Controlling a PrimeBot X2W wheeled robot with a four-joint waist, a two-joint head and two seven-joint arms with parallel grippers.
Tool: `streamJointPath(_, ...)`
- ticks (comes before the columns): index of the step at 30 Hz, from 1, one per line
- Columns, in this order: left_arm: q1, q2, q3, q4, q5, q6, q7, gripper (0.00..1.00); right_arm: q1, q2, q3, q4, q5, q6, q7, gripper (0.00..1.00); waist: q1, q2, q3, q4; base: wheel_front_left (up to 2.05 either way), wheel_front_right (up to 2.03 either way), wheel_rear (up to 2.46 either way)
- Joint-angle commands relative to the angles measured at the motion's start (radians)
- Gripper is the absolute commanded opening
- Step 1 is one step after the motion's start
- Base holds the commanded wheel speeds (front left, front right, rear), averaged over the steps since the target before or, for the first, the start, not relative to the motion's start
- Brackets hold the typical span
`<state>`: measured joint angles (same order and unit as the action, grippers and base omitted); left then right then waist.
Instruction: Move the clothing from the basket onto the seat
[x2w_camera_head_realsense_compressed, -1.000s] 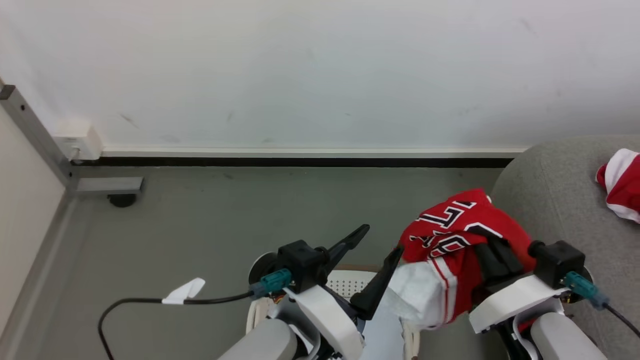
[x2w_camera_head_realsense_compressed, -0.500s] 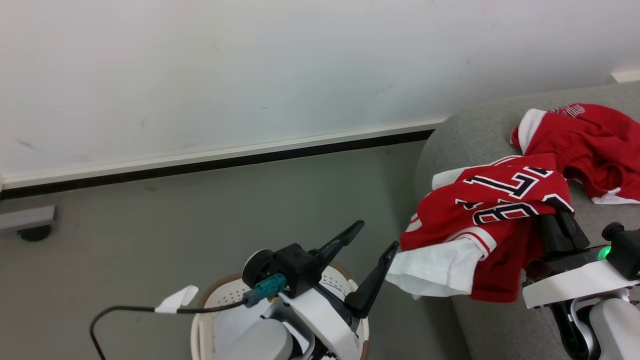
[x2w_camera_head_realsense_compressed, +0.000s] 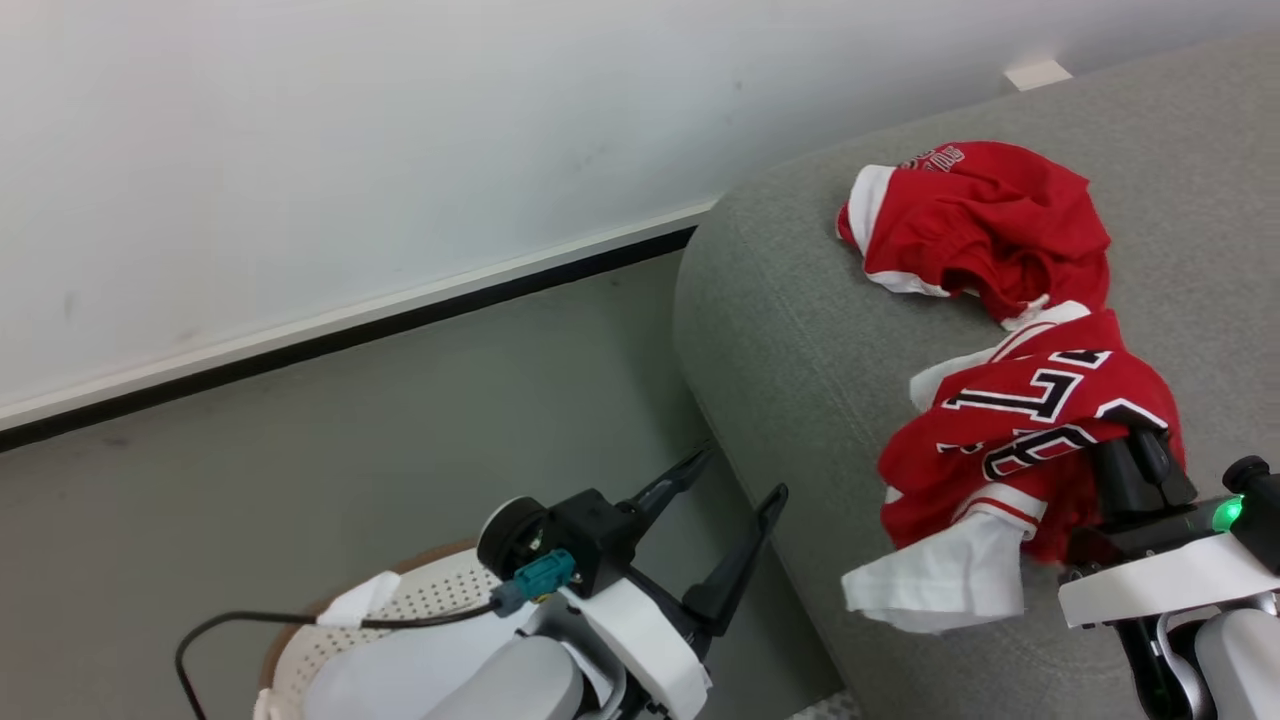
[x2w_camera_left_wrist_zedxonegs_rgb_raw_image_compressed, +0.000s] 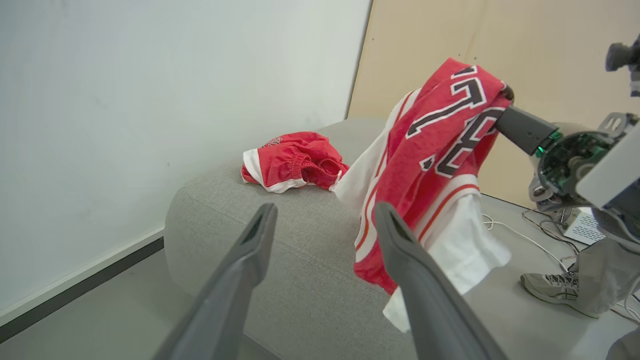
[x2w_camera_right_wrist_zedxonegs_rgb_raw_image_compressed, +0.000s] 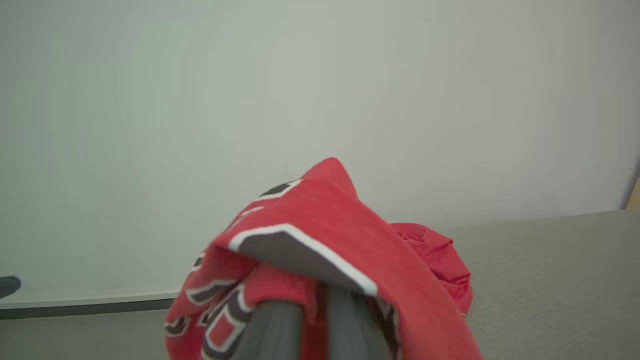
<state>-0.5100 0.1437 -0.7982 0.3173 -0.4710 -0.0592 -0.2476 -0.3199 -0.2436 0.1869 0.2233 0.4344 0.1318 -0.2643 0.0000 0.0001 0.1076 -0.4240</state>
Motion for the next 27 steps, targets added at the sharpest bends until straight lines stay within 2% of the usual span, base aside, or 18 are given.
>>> streamJointPath(1, -0.005, 0.005, -0.002, 0.005, 0.01, 0.006, -0.004, 1.0, 0.008, -0.002, -0.001, -0.006, 0.001, -0.002, 0.0, 0.0, 0.0, -0.0001, 0.01, -0.03, 0.0, 0.0, 0.0)
streamJointPath(7, 0.002, 0.001, -0.004, 0.023, 0.004, 0.005, -0.007, 1.0, 0.012, 0.008, -0.006, -0.015, 0.007, -0.002, 0.0, 0.0, 0.0, -0.0001, 0.022, -0.059, 0.0, 0.0, 0.0)
streamJointPath(15, -0.017, -0.002, -0.01, 0.031, -0.003, 0.001, -0.005, 1.0, -0.008, -0.002, -0.021, -0.01, 0.008, -0.002, 0.0, 0.0, 0.0, -0.0001, 0.037, -0.047, 0.0, 0.0, 0.0)
streamJointPath(22, -0.039, 0.001, -0.014, 0.018, -0.01, 0.0, 0.015, 1.0, -0.103, -0.085, -0.049, 0.028, -0.001, -0.002, 0.0, 0.0, 0.0, -0.0001, 0.104, 0.003, 0.0, 0.0, 0.0)
streamJointPath(27, -0.064, 0.022, -0.014, -0.005, 0.004, 0.006, 0.037, 1.0, -0.194, -0.174, -0.084, 0.07, 0.015, -0.002, 0.0, 0.0, 0.0, -0.0001, 0.187, 0.059, 0.0, 0.0, 0.0)
